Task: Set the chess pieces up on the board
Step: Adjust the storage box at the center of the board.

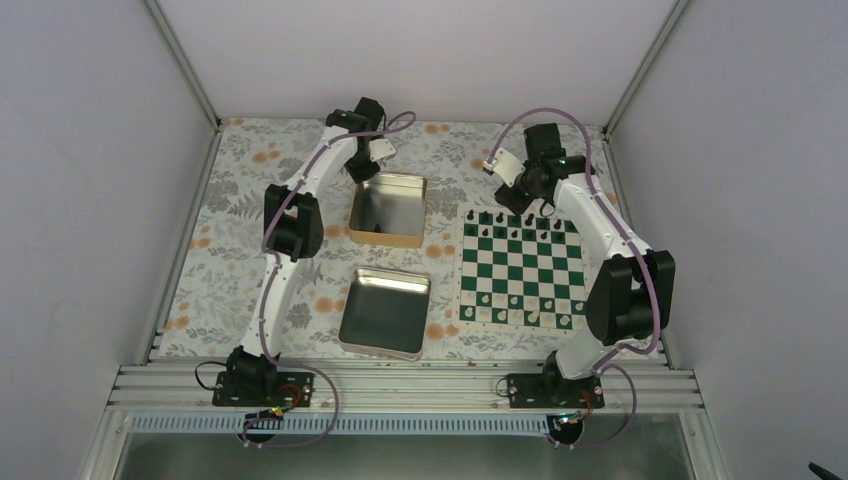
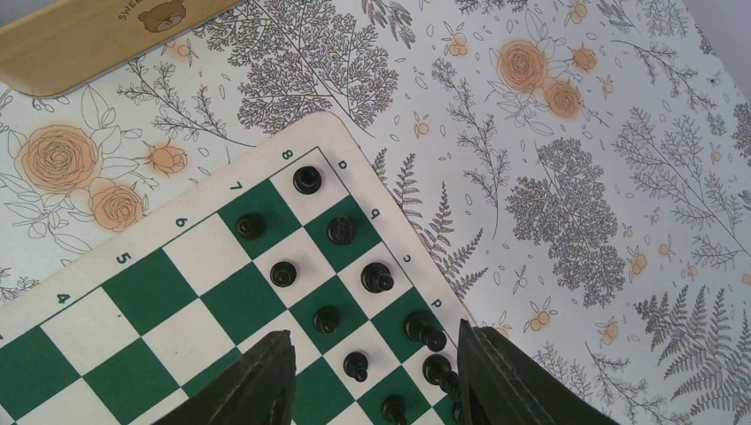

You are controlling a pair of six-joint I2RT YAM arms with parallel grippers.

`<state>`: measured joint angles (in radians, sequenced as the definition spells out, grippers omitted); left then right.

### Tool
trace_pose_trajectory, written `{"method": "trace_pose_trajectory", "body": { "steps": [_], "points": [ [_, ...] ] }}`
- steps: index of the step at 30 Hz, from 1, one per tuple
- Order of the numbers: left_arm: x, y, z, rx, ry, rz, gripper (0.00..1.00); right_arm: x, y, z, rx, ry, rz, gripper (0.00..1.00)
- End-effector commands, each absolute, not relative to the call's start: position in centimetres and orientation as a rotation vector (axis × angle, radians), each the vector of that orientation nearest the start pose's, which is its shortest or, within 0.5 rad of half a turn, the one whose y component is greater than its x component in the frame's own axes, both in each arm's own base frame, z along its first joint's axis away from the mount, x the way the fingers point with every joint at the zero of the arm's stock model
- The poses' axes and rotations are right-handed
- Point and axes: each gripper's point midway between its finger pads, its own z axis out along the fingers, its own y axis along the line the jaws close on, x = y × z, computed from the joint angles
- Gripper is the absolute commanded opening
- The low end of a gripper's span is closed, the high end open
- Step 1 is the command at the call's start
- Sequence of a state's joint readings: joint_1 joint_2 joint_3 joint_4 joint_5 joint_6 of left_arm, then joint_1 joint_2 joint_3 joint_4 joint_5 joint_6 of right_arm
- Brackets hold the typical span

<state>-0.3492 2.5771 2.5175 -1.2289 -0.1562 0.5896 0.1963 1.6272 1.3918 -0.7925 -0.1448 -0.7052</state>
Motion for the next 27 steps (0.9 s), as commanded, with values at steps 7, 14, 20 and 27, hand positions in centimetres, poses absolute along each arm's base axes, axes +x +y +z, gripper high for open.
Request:
{"method": "trace_pose_trajectory", "body": {
  "steps": [7,14,20,27],
  "points": [
    [55.3,-16.5,7.0,1.322,2.472,0.351,0.28,39.6,11.2,18.1,-1.174,2.26,0.007,0.49],
    [56.1,-15.5,5.6,1.417,2.427,0.503,0.14,39.5,11.1,18.1,-1.177,2.261,0.005,0.49],
    [57.6,-16.1,6.3,1.453,2.327,0.551,0.02,39.5,11.2,18.0,-1.183,2.264,0.01,0.49],
    [58.4,-17.7,7.9,1.607,2.087,0.653,0.02,39.3,11.2,17.5,-1.196,2.274,0.014,0.49]
  ]
}}
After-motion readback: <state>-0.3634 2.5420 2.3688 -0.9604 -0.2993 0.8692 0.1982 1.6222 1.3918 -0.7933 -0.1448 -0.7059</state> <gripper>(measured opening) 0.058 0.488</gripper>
